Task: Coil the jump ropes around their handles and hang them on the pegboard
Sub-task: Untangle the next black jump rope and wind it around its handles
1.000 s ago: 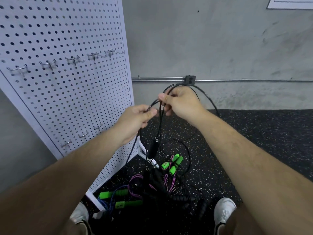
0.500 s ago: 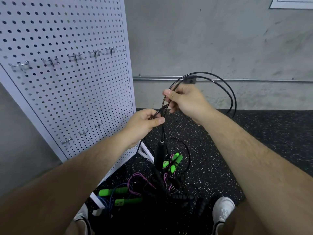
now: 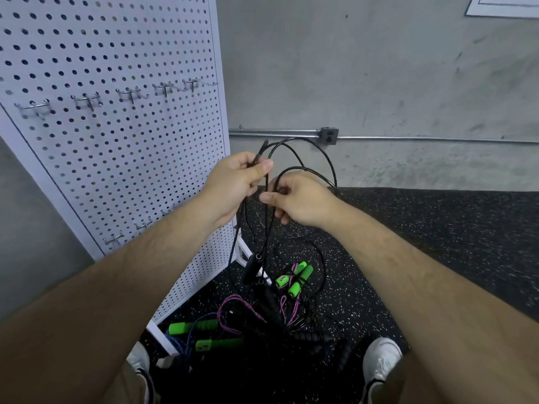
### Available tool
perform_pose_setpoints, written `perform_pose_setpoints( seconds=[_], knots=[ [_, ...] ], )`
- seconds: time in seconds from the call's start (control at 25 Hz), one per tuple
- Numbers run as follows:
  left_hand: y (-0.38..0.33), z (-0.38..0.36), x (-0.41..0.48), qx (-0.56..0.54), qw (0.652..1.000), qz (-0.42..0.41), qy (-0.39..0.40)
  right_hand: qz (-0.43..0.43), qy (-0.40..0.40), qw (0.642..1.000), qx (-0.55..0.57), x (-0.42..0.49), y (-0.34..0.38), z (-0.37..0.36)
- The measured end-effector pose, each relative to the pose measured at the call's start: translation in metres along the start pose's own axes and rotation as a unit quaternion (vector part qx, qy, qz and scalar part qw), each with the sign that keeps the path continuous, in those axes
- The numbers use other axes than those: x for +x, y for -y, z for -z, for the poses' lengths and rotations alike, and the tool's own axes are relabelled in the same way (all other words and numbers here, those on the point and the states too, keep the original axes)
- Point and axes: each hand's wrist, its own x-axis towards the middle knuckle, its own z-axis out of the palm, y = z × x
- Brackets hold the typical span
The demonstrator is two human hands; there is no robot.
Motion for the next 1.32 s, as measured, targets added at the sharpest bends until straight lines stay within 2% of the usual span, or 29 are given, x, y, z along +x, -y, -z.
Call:
perform_pose_setpoints(
  seconds=[0.12,0.28,0.52,0.68,0.88,1.0,1.12,1.32],
  knots=[
    [0.001,0.012,0.002,0.005,1.0,-0.002,0.002,-0.001,-0.045,0.999,0.015,0.003,0.006,0.004],
    [0.014,0.017,-0.014,0.097,0.993,0.051,0.052,0.013,-0.092,0.99,0.109,0.01,0.012,0.02],
    [0.024,0.001,-0.019,0.076,0.995,0.056,0.03,0.035,-0.117,0.985,0.124,0.014,0.017,0.026],
    [0.013,0.003,-0.014,0.074,0.997,0.02,0.003,0.042,-0.078,0.995,0.047,0.009,0.007,0.028],
    [-0.002,0.001,-0.008,0.052,0.998,0.0,-0.027,0.032,-0.1,0.991,0.078,0.003,0.004,0.016],
    [-0.007,0.001,-0.004,0.022,0.999,-0.001,-0.043,0.007,-0.081,0.994,0.066,0.0,0.004,0.009],
    [-0.009,0.0,-0.004,0.007,0.999,0.005,-0.038,0.023,-0.057,0.997,0.04,0.0,0.004,-0.001],
    [-0.008,0.005,-0.005,0.01,1.0,0.002,-0.028,0.028,-0.021,0.996,0.087,0.003,0.005,-0.005]
  ],
)
